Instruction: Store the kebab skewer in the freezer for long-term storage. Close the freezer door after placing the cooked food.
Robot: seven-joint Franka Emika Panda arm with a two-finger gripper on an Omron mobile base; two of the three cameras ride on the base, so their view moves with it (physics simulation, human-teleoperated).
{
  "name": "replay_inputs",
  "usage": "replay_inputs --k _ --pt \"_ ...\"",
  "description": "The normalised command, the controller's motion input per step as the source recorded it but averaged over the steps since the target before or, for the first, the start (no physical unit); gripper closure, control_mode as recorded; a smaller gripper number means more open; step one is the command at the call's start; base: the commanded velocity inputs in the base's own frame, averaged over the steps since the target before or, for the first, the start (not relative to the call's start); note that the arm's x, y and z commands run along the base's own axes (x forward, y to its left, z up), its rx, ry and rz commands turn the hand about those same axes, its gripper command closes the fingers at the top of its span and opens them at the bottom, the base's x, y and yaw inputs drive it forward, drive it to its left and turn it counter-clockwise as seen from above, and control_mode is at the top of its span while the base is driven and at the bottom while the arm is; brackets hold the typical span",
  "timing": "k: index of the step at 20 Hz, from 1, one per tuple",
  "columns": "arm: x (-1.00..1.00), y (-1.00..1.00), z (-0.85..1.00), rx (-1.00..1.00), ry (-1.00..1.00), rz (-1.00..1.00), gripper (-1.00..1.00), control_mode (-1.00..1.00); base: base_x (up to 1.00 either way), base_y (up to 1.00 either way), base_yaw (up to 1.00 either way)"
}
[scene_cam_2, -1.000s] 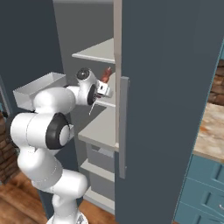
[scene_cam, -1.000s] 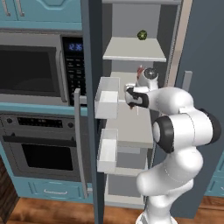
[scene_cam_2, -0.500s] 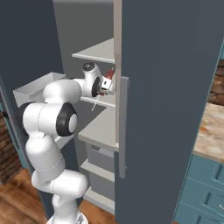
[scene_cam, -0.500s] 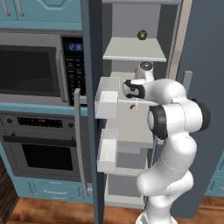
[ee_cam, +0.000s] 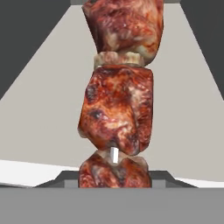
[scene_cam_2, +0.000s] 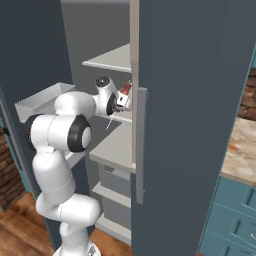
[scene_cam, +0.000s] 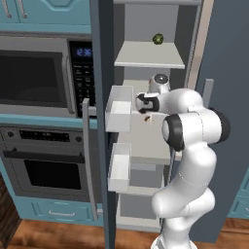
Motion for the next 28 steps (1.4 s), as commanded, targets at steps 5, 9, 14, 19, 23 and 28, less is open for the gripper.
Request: replay_inputs --k 5,9,14,19,23,28 --pt "0.22 0.0 -0.18 0.0 -0.04 0.0 1.0 -1.0 0.0 0.0 0.0" --pt "0.36 0.0 -0.09 0.0 0.0 0.0 1.0 -1.0 0.0 0.0 0.0" --pt "0.38 -0.01 -0.06 0.0 -0.02 0.0 1.0 -1.0 0.0 0.0 0.0" --pt "0.42 -0.05 -0.11 0.0 -0.05 0.0 1.0 -1.0 0.0 0.0 0.0" --pt "0.47 -0.19 -0.08 0.0 -0.03 0.0 1.0 -1.0 0.0 0.0 0.0" --pt "0.38 -0.1 -0.03 0.0 0.0 0.0 1.0 -1.0 0.0 0.0 0.0"
